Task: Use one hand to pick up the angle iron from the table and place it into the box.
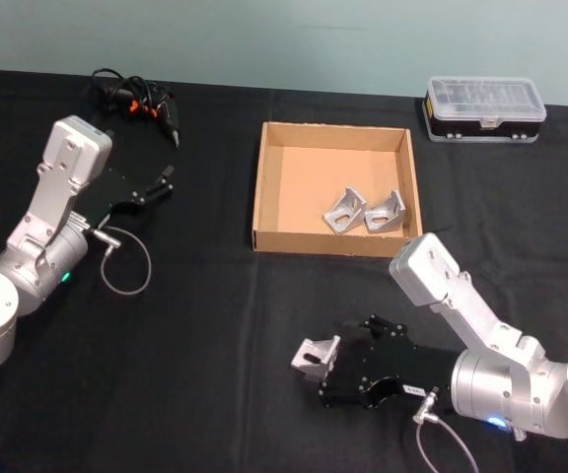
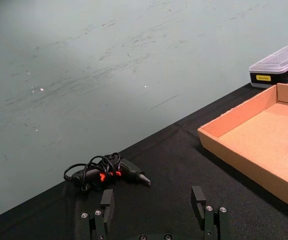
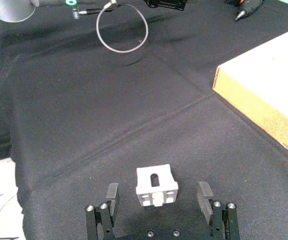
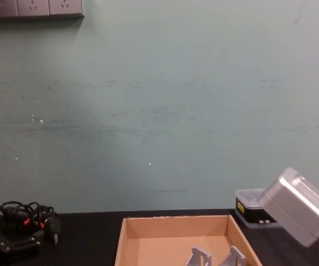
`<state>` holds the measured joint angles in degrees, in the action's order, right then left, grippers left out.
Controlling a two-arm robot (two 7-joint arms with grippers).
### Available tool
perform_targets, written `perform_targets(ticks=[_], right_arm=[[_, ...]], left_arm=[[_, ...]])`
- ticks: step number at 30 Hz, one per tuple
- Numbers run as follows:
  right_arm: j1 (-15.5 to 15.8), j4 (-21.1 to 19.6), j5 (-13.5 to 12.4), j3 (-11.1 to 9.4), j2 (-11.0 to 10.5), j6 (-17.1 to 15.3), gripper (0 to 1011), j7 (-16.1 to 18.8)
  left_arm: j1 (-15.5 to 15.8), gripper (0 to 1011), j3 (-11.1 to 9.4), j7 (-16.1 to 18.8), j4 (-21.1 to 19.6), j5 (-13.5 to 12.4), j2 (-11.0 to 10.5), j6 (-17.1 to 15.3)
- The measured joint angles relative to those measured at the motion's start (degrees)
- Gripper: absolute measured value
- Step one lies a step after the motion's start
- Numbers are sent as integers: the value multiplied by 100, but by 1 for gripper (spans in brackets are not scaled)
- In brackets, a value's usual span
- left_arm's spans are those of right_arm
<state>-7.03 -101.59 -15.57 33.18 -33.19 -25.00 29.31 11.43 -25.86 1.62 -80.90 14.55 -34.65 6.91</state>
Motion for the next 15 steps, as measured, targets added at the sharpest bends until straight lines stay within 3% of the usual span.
perform_targets(ticks=[8,15], right_arm=[[-8,12,-13,-8,10,0,968,-27],[-41,30,24,31,12,3,801,-21]], left_arm=[[0,1011,0,0,0,0,0,0],[0,1011,0,0,0,0,0,0]])
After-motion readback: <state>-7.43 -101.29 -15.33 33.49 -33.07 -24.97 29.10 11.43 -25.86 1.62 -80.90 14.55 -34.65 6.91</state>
